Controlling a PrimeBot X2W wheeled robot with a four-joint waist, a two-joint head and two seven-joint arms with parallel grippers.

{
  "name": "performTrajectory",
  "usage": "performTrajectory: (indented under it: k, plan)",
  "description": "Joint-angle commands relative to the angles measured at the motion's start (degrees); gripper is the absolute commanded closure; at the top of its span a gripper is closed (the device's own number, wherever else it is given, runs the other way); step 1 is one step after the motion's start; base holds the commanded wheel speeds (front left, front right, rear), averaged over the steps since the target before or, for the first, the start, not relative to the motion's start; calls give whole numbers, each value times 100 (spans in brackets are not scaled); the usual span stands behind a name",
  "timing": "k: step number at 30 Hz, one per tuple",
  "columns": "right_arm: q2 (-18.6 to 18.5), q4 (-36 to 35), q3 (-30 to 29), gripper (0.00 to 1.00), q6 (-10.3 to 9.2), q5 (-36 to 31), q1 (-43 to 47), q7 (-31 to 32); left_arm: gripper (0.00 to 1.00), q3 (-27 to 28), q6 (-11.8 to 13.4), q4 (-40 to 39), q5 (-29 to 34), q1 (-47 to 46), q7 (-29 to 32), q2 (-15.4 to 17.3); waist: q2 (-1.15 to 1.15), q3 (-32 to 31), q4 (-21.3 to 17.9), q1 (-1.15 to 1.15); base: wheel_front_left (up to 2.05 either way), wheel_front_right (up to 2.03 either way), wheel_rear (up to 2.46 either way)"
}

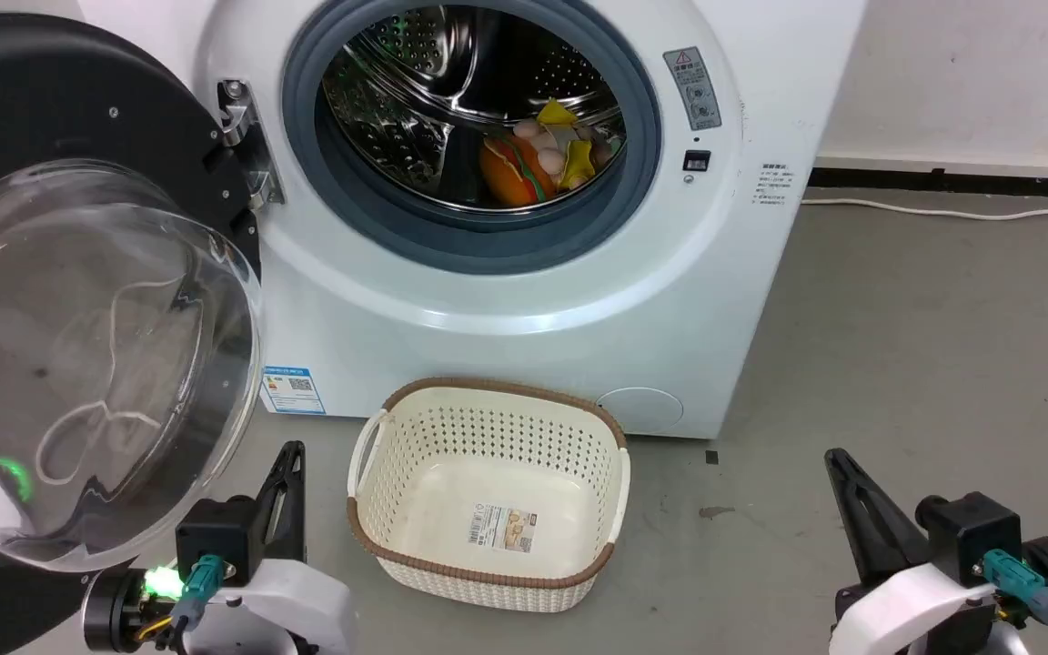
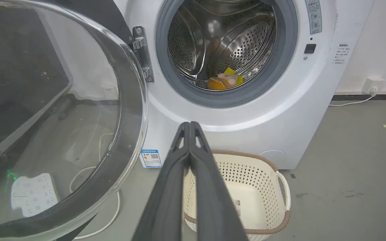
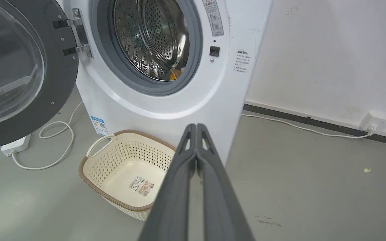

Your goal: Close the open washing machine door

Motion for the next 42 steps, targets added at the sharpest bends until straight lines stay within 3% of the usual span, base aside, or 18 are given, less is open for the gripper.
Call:
performTrajectory:
  k: [1, 33, 34, 42]
  plan:
    - [13, -28, -1, 100, 5, -36, -5, 2, 100, 5, 16, -25, 16, 83, 1, -2, 0, 0, 0, 0, 0, 0, 0]
    - [13, -28, -1, 100, 5, -36, -5, 2, 100, 5, 16, -25, 16, 83, 1, -2, 0, 0, 0, 0, 0, 0, 0]
    - [0, 0, 1, 0, 0, 0, 0, 0, 0, 0, 0, 0, 0, 1, -1, 0, 0, 0, 0, 0, 0, 0, 0]
    - [0, 12, -25, 0, 0, 77, 5, -53, 0, -38, -1, 3, 11, -14, -54, 5, 0, 1, 4, 0, 0, 0, 0]
